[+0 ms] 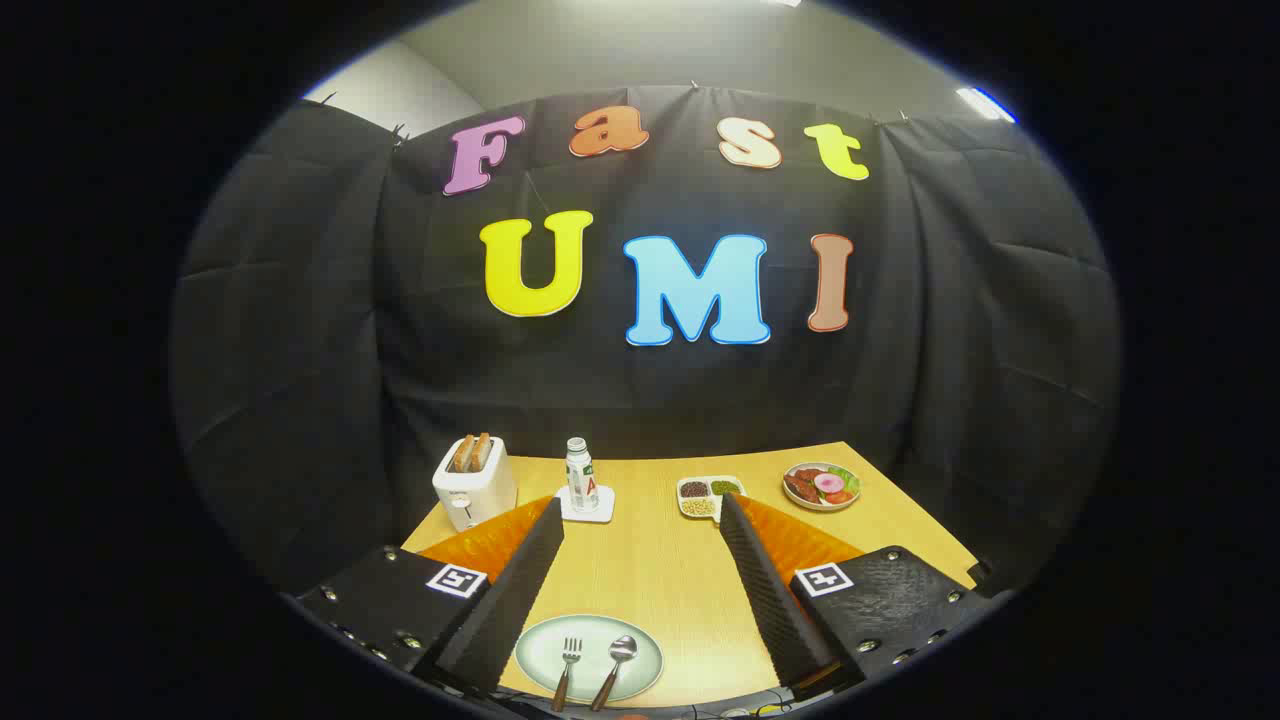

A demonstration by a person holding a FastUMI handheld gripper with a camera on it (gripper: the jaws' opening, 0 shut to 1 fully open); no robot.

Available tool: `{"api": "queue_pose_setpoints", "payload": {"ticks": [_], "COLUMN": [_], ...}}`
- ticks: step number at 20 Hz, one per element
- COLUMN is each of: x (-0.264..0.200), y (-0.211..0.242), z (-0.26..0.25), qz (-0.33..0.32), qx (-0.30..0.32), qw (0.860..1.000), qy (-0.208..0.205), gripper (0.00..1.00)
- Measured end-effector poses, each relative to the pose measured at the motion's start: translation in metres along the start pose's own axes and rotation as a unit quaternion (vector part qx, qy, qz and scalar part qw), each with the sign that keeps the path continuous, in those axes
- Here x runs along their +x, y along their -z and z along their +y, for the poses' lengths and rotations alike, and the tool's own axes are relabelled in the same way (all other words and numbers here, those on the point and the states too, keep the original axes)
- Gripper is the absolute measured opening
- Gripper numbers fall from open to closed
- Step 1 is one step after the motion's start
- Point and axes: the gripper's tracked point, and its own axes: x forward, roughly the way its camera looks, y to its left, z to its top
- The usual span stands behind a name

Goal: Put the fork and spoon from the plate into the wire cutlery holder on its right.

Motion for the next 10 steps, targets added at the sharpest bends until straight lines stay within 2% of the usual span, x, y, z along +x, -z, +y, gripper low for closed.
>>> {"api": "queue_pose_setpoints", "payload": {"ticks": [10], "x": [0.0073], "y": [0.0087], "z": [0.0050], "qz": [0.011], "qx": [0.000], "qw": [1.000], "qy": [0.000], "gripper": [0.97]}}
